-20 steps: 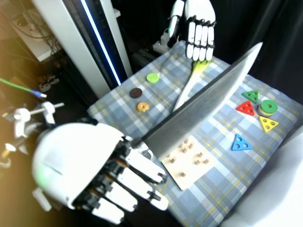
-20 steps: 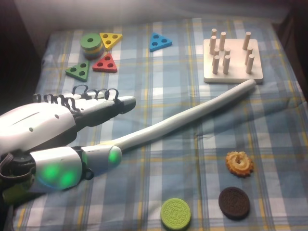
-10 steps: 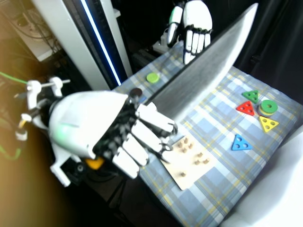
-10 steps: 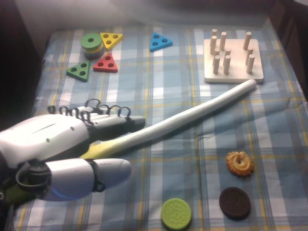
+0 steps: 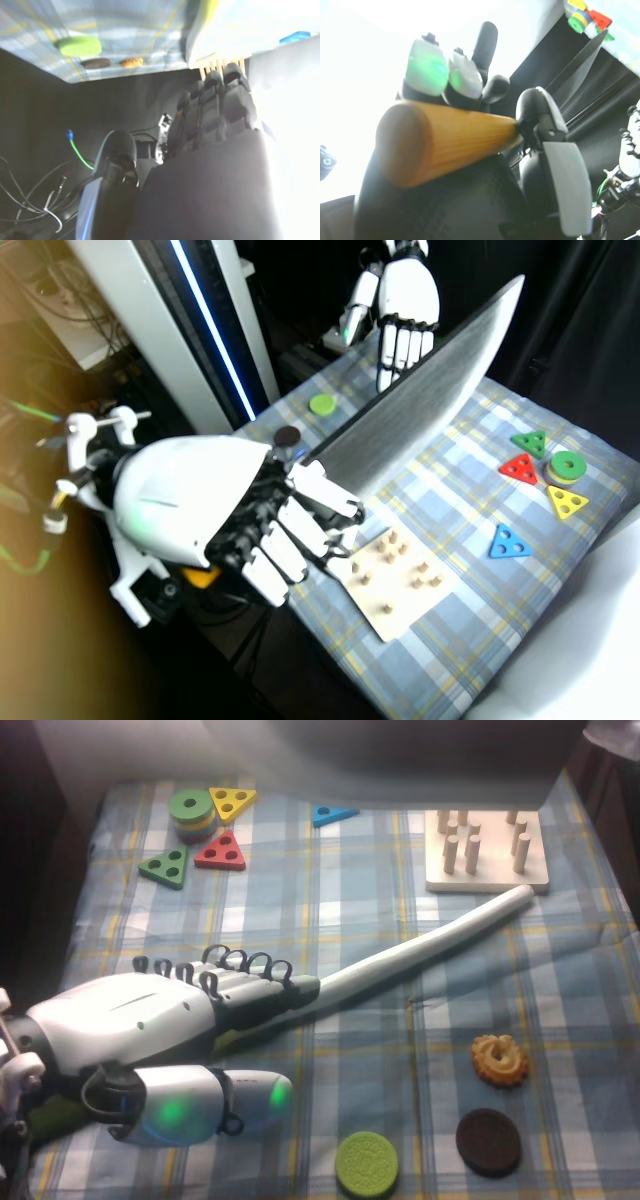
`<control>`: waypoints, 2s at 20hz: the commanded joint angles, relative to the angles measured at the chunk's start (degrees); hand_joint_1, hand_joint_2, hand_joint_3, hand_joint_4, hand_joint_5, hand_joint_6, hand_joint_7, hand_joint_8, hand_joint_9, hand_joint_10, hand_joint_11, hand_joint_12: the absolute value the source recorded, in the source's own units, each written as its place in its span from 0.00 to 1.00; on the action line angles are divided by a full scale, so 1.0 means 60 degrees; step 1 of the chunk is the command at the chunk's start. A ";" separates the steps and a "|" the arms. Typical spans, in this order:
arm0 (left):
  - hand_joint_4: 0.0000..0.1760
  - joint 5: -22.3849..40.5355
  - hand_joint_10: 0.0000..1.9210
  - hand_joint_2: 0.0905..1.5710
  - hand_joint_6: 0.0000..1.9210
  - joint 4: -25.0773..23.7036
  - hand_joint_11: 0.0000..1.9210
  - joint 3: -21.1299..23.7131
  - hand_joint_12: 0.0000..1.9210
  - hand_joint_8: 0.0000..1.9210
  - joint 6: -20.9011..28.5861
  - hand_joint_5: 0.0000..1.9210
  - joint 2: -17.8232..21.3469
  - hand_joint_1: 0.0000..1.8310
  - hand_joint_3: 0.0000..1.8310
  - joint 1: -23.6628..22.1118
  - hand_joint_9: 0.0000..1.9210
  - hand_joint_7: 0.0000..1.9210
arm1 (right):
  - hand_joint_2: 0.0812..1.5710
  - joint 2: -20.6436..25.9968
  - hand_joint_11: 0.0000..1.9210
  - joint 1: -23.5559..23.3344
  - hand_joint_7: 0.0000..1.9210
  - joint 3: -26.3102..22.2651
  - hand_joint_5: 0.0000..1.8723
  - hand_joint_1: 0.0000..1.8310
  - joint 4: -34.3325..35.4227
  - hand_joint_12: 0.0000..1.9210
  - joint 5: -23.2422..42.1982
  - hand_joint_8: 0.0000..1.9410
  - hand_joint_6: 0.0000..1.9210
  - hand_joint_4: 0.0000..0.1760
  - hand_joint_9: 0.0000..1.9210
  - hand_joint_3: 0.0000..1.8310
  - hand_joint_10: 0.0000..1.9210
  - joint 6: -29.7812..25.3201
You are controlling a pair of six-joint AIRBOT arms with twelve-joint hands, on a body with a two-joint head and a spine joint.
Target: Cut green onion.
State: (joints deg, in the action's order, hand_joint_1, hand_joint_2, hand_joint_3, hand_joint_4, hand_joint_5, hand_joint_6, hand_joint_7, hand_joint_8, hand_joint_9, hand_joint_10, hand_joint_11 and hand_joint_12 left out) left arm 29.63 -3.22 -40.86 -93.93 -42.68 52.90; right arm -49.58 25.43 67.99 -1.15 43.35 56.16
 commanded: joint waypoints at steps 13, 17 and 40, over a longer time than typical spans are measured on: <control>0.00 -0.0588 0.00 0.84 0.00 0.0007 0.00 -0.0488 0.00 0.00 -0.0164 0.00 -0.0586 0.00 0.00 -0.0296 0.00 0.00 | 1.00 -0.0248 0.79 0.0396 0.57 0.0085 0.31 0.20 0.0374 1.00 0.1283 1.00 1.00 0.09 0.72 0.02 1.00 -0.0459; 0.00 -0.0847 0.00 0.83 0.00 0.0007 0.00 -0.0560 0.00 0.00 -0.0164 0.00 -0.0691 0.00 0.00 -0.0302 0.00 0.00 | 1.00 -0.0309 0.76 0.0467 0.53 0.0100 0.30 0.19 0.0372 1.00 0.1284 1.00 1.00 0.00 0.69 0.01 1.00 -0.0528; 0.00 0.0135 0.00 0.81 0.00 0.0576 0.00 -0.0344 0.00 0.00 -0.0163 0.00 -0.0430 0.00 0.00 -0.0306 0.00 0.00 | 1.00 -0.0362 0.67 0.2436 0.49 0.0047 0.31 0.08 0.0281 1.00 0.0653 1.00 1.00 0.00 0.61 0.01 1.00 -0.1155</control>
State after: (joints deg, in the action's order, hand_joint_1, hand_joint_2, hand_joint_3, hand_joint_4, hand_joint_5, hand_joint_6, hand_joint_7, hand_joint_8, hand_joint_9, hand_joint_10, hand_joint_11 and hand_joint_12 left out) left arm 24.12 0.03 -43.09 -95.07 -45.41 51.62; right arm -52.16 40.34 68.01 0.23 41.43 49.50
